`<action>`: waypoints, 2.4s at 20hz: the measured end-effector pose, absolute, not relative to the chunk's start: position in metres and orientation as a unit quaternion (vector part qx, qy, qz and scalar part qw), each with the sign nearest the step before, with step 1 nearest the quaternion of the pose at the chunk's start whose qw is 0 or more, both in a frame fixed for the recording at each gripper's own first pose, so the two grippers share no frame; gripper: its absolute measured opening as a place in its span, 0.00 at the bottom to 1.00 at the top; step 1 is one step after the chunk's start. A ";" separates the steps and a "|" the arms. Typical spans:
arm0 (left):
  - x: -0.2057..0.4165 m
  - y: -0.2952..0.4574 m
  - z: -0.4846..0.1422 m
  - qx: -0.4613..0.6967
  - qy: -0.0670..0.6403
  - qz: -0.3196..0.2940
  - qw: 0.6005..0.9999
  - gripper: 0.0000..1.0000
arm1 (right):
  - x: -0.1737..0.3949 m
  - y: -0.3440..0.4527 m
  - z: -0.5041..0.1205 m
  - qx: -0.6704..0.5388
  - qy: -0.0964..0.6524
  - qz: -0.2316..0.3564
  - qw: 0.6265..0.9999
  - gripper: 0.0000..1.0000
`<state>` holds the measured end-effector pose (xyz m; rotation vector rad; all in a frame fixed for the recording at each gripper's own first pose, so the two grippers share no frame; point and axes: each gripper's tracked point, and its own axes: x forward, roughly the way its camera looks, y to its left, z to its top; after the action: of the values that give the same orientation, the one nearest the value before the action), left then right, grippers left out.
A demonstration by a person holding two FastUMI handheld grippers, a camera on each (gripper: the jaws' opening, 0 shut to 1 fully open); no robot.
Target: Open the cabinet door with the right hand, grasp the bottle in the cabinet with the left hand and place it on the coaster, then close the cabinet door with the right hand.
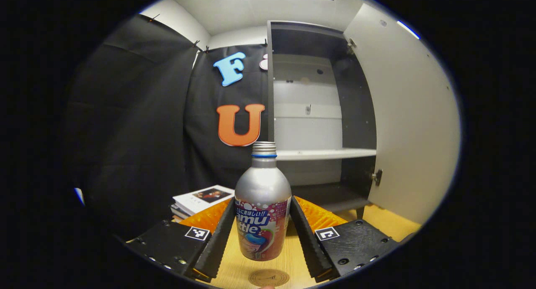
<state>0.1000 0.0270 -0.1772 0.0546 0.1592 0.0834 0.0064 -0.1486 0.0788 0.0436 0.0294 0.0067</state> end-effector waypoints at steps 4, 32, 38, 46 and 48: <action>0.087 0.031 -0.232 0.018 0.099 0.078 0.992 0.77 | 0.006 -0.150 0.083 0.006 0.014 0.001 1.000 0.76; 0.068 0.025 -0.306 0.002 0.129 0.093 0.987 0.89 | 0.015 -0.157 0.090 0.005 0.020 -0.033 0.999 0.76; 0.060 0.028 -0.215 0.009 0.052 0.092 0.994 0.94 | 0.020 -0.157 0.091 0.012 0.015 -0.029 0.999 0.76; 0.059 0.015 -0.064 0.015 0.007 0.038 0.999 0.94 | 0.027 -0.152 0.089 0.029 -0.004 -0.012 1.000 0.75; 0.051 0.016 -0.034 0.015 0.000 0.038 0.999 0.94 | 0.029 -0.153 0.087 0.043 -0.007 -0.006 0.999 0.75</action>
<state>0.0515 0.0159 -0.0344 0.0302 -0.0009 0.0752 0.0286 -0.1531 0.0875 0.0851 -0.0143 -0.0128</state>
